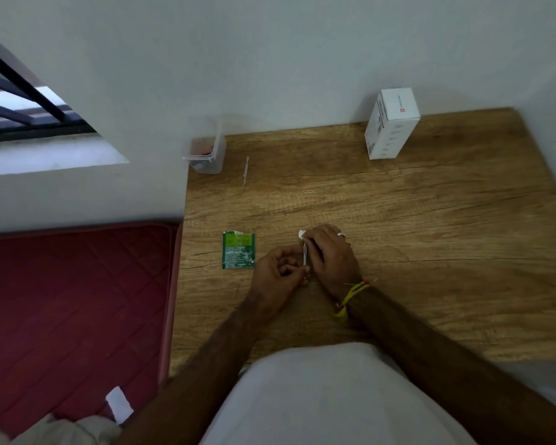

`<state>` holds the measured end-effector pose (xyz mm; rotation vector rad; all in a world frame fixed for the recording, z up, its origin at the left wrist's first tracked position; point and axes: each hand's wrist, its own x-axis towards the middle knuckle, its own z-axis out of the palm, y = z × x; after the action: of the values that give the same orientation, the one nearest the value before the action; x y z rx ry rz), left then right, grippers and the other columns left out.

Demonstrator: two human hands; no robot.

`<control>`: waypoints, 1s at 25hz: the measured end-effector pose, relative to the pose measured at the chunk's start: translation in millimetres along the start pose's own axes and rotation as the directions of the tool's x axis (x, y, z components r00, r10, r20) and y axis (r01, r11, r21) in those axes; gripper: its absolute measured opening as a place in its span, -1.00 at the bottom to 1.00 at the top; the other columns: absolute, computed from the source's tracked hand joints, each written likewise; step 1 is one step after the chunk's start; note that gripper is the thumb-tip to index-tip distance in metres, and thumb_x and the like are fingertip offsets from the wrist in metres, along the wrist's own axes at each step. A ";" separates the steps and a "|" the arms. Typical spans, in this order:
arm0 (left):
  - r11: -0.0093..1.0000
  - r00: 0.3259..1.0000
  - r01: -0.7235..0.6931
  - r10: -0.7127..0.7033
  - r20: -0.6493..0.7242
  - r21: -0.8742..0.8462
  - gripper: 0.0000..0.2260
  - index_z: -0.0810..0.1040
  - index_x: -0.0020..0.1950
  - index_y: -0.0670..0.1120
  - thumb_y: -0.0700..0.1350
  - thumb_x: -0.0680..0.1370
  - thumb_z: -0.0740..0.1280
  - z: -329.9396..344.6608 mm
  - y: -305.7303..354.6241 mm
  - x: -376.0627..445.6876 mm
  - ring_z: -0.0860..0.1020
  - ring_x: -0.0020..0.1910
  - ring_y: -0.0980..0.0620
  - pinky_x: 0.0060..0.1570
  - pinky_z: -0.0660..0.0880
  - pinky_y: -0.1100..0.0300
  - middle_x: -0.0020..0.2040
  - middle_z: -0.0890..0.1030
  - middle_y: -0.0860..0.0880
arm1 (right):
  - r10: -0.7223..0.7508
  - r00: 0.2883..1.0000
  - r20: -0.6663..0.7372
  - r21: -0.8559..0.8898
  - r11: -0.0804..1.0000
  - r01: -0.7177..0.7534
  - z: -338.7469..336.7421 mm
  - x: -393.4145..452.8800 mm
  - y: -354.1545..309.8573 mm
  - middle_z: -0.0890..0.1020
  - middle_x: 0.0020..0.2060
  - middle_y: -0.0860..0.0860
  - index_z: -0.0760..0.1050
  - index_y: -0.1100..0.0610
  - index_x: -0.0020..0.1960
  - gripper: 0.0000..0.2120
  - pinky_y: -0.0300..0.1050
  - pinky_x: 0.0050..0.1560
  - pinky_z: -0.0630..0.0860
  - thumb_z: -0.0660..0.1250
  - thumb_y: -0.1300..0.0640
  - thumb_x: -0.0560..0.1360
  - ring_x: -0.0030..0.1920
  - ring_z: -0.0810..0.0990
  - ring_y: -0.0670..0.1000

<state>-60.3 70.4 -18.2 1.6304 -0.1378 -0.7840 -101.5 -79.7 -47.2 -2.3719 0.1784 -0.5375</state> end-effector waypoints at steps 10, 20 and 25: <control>1.000 1.000 -0.022 0.023 -0.015 0.006 -0.66 0.55 0.25 -0.20 -0.39 0.49 0.43 3.2 0.3 -1.9 0.69 -0.10 -0.09 -0.13 0.65 0.16 -0.01 0.65 -0.29 | 0.007 1.000 0.009 0.023 1.000 -0.007 -2.6 -5.2 0.6 0.61 -0.03 0.06 0.58 0.22 0.06 -0.78 0.03 0.06 0.51 0.20 0.16 0.59 0.02 0.56 0.06; 0.999 0.999 -0.035 0.035 -0.012 0.032 -0.61 0.53 0.27 -0.23 -0.38 0.47 0.47 2.1 -0.1 -4.6 0.68 -0.02 -0.10 -0.06 0.65 0.15 0.04 0.67 -0.25 | -0.062 0.995 0.080 0.044 0.997 0.059 -9.1 -9.6 2.8 0.57 -0.05 0.05 0.57 0.20 0.05 -0.85 0.01 -0.04 0.52 0.24 0.20 0.58 -0.04 0.53 0.02; 0.998 0.999 -0.037 0.039 -0.037 0.055 -0.57 0.53 0.29 -0.21 -0.35 0.44 0.50 1.7 -2.3 -4.2 0.68 0.02 -0.12 0.03 0.64 0.08 0.04 0.69 -0.17 | -0.102 0.990 0.102 0.054 0.994 0.097 -12.6 -10.0 3.9 0.59 -0.03 0.05 0.57 0.19 0.09 -0.80 -0.05 0.00 0.51 0.21 0.16 0.59 -0.02 0.52 -0.01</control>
<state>-65.2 71.6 -18.6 1.6885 -0.1641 -0.7254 -115.8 -87.5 -44.6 -2.3634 0.0001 -0.4579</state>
